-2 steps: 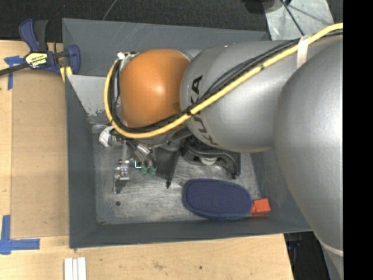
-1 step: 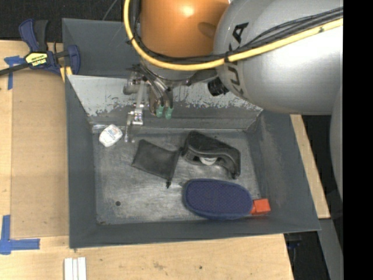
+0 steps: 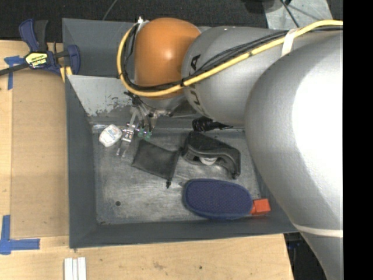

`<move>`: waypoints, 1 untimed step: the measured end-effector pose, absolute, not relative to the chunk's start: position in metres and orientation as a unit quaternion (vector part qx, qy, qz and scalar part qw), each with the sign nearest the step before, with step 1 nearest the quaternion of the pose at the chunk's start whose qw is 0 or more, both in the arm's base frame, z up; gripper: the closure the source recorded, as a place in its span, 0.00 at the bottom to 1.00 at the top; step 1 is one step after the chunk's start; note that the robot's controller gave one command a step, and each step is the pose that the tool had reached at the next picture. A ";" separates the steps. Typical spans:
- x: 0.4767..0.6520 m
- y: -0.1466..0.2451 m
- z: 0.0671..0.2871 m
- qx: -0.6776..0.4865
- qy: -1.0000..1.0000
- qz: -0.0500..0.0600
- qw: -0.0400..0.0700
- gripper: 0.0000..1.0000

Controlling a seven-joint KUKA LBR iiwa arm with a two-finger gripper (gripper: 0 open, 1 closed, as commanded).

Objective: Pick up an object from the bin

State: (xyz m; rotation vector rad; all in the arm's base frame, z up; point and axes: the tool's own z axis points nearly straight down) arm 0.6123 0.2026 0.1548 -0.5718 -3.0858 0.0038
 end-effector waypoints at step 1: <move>0.613 0.207 0.086 -0.048 -0.999 -0.001 -0.009 0.00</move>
Offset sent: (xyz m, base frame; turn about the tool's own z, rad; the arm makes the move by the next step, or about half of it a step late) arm -0.0044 0.0057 -0.0740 -0.2729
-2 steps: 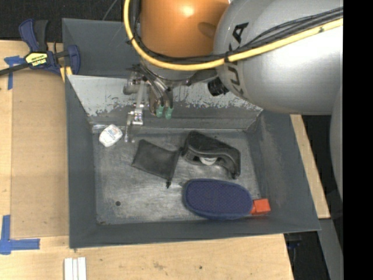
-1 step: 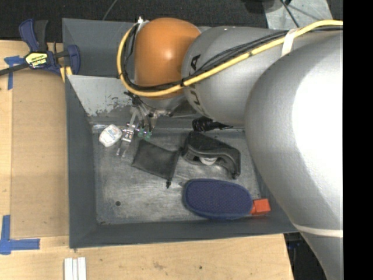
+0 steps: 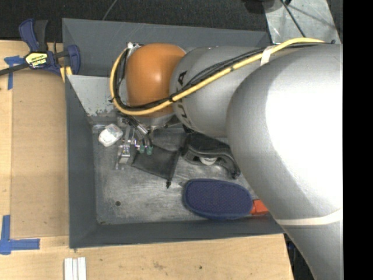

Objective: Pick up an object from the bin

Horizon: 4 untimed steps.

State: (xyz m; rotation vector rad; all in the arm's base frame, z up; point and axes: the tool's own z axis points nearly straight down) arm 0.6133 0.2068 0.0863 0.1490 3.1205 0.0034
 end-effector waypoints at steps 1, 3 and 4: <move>0.609 0.208 0.082 0.047 0.999 0.001 0.002 1.00; 0.588 0.210 0.106 0.153 0.988 0.000 0.000 0.00; 0.614 0.240 0.120 0.159 0.987 0.002 0.003 0.00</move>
Offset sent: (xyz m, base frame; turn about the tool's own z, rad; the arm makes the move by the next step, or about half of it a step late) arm 0.0000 0.0000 0.0000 0.0000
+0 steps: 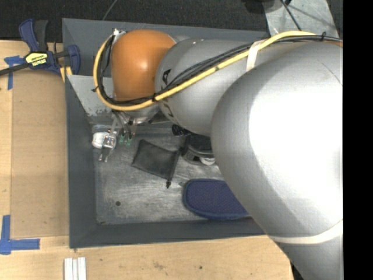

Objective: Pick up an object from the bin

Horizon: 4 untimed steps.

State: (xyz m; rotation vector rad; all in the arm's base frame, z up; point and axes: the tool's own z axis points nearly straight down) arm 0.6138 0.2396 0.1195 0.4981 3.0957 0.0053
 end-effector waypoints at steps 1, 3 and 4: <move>0.612 0.238 0.118 0.160 0.987 0.001 0.001 1.00; 0.597 0.202 0.184 0.286 0.958 0.001 0.002 0.00; 0.626 0.243 0.083 0.207 0.978 -0.001 -0.002 0.00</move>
Offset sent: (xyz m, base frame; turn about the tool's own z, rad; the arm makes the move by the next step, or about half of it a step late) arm 0.0000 0.0000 0.0000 0.0000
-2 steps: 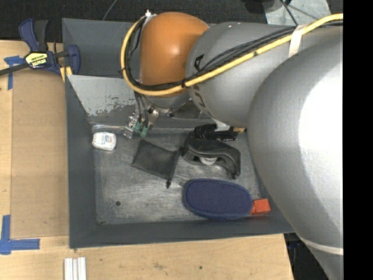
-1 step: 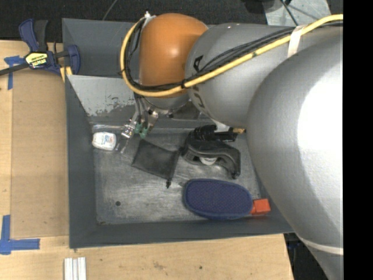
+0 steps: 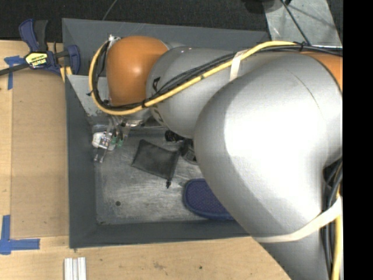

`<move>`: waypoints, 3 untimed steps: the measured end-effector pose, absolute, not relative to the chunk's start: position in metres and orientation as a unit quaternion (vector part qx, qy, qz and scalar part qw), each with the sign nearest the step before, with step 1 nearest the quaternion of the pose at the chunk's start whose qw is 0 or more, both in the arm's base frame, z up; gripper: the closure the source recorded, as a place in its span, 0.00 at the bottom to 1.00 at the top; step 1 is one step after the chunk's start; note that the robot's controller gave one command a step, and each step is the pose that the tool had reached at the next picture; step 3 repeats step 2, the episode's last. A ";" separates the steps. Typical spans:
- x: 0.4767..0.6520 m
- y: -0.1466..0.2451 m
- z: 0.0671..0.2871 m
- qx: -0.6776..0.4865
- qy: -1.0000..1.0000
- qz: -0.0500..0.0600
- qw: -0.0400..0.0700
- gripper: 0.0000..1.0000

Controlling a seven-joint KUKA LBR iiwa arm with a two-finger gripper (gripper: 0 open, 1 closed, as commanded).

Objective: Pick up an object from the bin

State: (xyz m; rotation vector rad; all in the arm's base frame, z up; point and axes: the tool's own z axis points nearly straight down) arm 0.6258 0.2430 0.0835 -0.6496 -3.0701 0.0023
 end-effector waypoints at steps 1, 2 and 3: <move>0.628 0.242 0.088 -0.207 -0.978 0.000 -0.001 1.00; 0.619 0.225 0.215 -0.208 -0.978 -0.002 -0.005 1.00; 0.619 0.225 0.215 -0.208 -0.978 -0.002 -0.005 1.00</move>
Offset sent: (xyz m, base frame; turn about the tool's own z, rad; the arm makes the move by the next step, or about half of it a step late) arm 0.0000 0.0000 0.0000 0.0000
